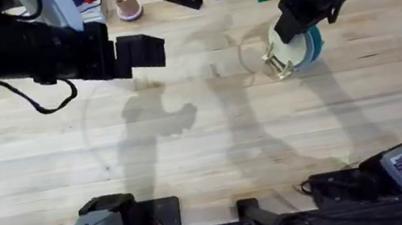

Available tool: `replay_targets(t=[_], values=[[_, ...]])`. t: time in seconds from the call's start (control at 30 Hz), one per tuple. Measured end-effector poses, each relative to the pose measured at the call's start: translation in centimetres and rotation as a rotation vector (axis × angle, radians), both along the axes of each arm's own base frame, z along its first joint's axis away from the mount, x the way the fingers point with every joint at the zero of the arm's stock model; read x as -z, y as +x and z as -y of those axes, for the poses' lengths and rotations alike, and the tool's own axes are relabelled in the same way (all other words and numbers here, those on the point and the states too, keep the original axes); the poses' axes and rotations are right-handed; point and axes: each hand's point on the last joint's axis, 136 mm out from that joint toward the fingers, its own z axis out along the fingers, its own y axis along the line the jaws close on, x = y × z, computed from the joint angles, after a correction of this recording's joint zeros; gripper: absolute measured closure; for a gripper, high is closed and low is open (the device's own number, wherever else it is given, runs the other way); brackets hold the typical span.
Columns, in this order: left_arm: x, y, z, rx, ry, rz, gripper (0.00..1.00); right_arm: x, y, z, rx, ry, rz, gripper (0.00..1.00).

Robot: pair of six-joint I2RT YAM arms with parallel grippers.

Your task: Pick up the plates from the table one by one and place each into a slot on the dish rack.

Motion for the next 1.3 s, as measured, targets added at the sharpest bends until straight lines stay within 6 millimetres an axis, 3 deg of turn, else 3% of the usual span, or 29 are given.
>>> replay_targets(t=[0.9,1.03,1.3], values=[[0.0,0.0,0.0,0.000,0.000,0.000,0.004,0.6,-0.4,0.1,-0.005,-0.008,-0.014,0.969],[0.0,0.0,0.0,0.000,0.000,0.000,0.004,0.9,-0.7,0.1,-0.005,-0.008,-0.029,0.897],[0.0,0.0,0.0,0.000,0.000,0.000,0.006,1.5,-0.9,0.1,-0.006,-0.008,-0.050,0.860]])
